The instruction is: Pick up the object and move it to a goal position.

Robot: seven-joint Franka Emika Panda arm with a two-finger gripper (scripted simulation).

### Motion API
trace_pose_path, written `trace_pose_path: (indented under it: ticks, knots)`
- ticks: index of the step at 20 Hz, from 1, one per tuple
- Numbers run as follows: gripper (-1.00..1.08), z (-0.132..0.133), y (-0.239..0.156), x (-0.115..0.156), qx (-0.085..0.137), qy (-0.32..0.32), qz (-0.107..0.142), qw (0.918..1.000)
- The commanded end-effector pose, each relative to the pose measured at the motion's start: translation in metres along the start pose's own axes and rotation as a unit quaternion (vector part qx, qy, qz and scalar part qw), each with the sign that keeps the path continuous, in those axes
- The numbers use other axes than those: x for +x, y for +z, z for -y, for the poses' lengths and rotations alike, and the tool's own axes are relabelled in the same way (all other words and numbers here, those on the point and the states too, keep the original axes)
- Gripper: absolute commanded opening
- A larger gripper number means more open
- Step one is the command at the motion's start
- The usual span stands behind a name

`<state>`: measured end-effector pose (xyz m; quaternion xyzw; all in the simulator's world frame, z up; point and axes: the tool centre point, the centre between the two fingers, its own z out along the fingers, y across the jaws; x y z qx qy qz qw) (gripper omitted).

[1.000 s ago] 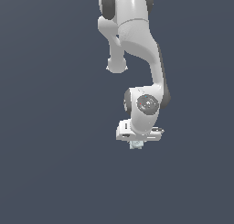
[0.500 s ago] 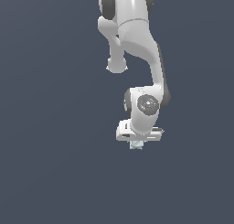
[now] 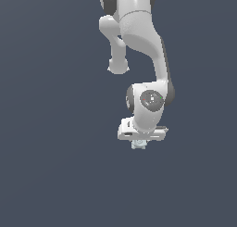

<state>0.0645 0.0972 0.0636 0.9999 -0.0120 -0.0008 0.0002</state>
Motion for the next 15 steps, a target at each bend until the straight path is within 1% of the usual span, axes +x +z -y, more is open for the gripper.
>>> trace_pose_path:
  ticks: [1,8,12,15]
  knots:
    - [-1.0,0.002,-0.016,-0.001,0.0,0.0,-0.001,1.0]
    - [-1.0,0.006,-0.066,-0.005,0.0,0.0,-0.001,1.0]
    - [-1.0,0.007,-0.08,-0.005,0.0,0.0,-0.001,1.0]
    - [-1.0,0.008,-0.083,-0.004,0.0,0.0,-0.001,1.0]
